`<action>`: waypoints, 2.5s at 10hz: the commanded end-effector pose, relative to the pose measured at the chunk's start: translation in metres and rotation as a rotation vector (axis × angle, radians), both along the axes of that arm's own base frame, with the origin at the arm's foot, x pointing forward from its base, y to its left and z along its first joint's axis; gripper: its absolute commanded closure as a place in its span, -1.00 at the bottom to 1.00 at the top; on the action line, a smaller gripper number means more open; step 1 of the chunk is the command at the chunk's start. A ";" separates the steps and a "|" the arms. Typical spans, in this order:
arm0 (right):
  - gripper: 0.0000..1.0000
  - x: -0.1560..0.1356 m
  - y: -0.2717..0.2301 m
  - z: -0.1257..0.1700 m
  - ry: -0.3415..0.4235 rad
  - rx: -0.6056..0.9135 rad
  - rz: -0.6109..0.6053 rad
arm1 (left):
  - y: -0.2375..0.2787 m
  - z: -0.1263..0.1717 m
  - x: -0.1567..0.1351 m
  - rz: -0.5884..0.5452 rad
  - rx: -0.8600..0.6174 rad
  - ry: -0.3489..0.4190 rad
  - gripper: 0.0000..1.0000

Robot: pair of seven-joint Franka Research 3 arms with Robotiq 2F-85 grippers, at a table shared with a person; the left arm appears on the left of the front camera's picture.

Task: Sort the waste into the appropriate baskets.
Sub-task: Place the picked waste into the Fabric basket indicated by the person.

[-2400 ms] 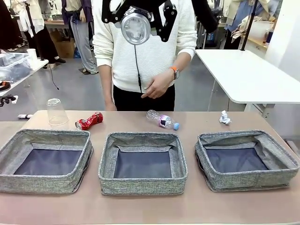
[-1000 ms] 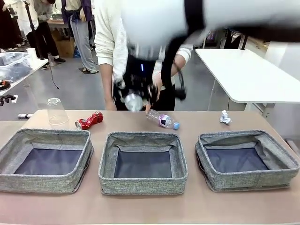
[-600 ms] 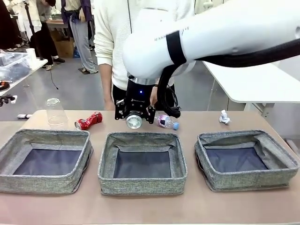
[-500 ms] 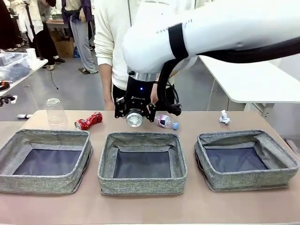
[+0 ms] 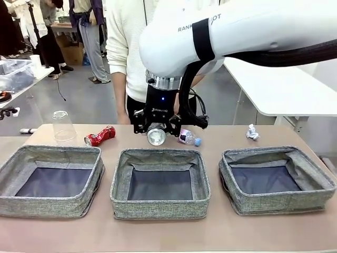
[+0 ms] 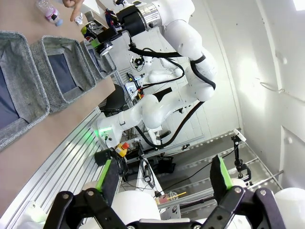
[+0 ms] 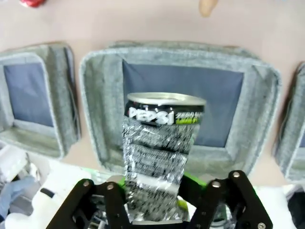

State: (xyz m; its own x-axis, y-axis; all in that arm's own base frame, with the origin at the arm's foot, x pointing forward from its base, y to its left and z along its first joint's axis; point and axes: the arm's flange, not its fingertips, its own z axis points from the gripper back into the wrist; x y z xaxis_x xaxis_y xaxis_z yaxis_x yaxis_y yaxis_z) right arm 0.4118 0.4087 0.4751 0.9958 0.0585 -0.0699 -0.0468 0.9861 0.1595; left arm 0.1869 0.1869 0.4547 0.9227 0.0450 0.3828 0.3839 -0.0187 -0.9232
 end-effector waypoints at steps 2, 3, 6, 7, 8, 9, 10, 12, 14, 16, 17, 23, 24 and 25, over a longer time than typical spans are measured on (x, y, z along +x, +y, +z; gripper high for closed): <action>-1.00 0.002 -0.003 0.005 0.015 -0.007 0.025 | 0.001 0.002 0.000 0.003 -0.016 -0.018 -1.00; -1.00 0.003 -0.003 0.005 0.022 -0.003 0.026 | 0.001 0.002 0.000 0.003 -0.016 -0.018 -1.00; -1.00 0.003 -0.004 0.006 0.024 -0.012 0.024 | 0.001 0.002 0.000 0.003 -0.016 -0.018 -1.00; -1.00 0.003 -0.004 0.006 0.023 -0.013 0.024 | 0.001 0.002 0.000 0.003 -0.016 -0.018 -1.00; -1.00 0.003 -0.004 0.006 0.024 -0.013 0.024 | 0.001 0.002 0.000 0.003 -0.016 -0.018 -1.00; -1.00 0.003 -0.005 0.006 0.029 -0.010 0.024 | 0.001 0.002 0.000 0.003 -0.016 -0.018 -1.00; -1.00 0.003 -0.006 0.006 0.035 -0.005 0.028 | 0.001 0.002 0.000 0.003 -0.016 -0.018 -1.00; -1.00 0.004 -0.019 0.024 0.104 0.077 0.030 | 0.001 0.002 0.000 0.003 -0.016 -0.018 -1.00; -1.00 0.011 -0.087 0.078 0.313 0.339 0.070 | 0.001 0.002 0.000 0.003 -0.016 -0.018 -1.00; -1.00 0.036 -0.171 0.098 0.376 0.504 -0.060 | 0.001 0.002 0.000 0.003 -0.016 -0.018 -1.00; -1.00 0.050 -0.211 0.095 0.372 0.562 -0.176 | 0.001 0.002 0.000 0.003 -0.016 -0.018 -1.00; -1.00 0.097 -0.385 0.038 0.536 1.047 -0.418 | 0.001 0.002 0.000 0.003 -0.016 -0.018 -1.00; -1.00 0.095 -0.406 0.025 0.519 1.091 -0.433 | 0.001 0.002 0.000 0.003 -0.016 -0.018 -1.00; -1.00 0.088 -0.427 0.012 0.504 1.155 -0.391 | 0.001 0.002 0.000 0.003 -0.016 -0.018 -1.00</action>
